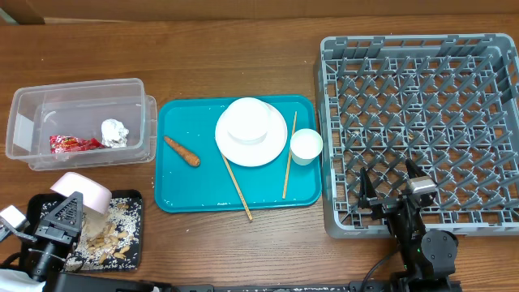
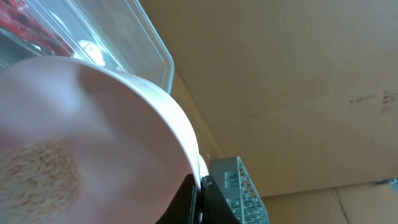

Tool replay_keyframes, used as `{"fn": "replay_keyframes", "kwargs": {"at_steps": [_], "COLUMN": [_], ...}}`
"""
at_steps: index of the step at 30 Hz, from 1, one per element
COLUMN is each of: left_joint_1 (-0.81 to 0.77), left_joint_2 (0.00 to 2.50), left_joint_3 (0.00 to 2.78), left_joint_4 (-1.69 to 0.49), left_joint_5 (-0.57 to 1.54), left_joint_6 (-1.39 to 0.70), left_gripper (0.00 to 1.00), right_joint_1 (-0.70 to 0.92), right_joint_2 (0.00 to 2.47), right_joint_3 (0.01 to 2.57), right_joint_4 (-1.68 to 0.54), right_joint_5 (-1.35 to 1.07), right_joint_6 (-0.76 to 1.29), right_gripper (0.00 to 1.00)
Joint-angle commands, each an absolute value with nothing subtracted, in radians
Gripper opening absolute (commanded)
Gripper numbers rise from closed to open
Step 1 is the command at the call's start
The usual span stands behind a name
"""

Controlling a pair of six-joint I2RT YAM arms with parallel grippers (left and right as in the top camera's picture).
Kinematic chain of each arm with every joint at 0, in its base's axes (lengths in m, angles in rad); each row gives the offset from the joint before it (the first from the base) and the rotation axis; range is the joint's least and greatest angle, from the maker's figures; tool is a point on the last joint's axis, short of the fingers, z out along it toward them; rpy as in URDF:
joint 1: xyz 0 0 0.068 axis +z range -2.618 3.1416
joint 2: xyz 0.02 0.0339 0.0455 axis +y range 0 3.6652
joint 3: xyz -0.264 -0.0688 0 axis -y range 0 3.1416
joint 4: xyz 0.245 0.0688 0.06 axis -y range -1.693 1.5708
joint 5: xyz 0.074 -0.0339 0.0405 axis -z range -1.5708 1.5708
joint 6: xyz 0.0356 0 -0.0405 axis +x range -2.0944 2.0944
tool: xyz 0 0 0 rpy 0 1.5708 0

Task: Sort waste into correct bins and load items into the dishwasher
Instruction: 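Move the pink bowl over the black tray and tip out the rice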

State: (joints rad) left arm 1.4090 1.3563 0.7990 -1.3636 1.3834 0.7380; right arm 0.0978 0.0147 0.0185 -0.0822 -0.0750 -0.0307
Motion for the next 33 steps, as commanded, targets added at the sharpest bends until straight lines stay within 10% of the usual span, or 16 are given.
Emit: {"fn": "replay_keyframes", "kwargs": {"at_steps": [1,33], "left_joint_1": [1.415,1.414], "left_joint_2": [1.361,1.367], "left_joint_3": [0.797,0.798], "left_joint_4": [-1.356,-1.372], "left_joint_5": [1.412,1.462], "left_joint_6": [0.8,0.736], "left_gripper": [0.04,0.04], "right_joint_1": [0.094,0.094], "right_joint_2": [0.003,0.003], "right_joint_3": [0.008,0.008], "right_joint_4": [-0.077,-0.077], "right_joint_5": [-0.08,-0.08], "right_joint_6": [-0.034,-0.034], "right_gripper": [1.0,1.0]}}
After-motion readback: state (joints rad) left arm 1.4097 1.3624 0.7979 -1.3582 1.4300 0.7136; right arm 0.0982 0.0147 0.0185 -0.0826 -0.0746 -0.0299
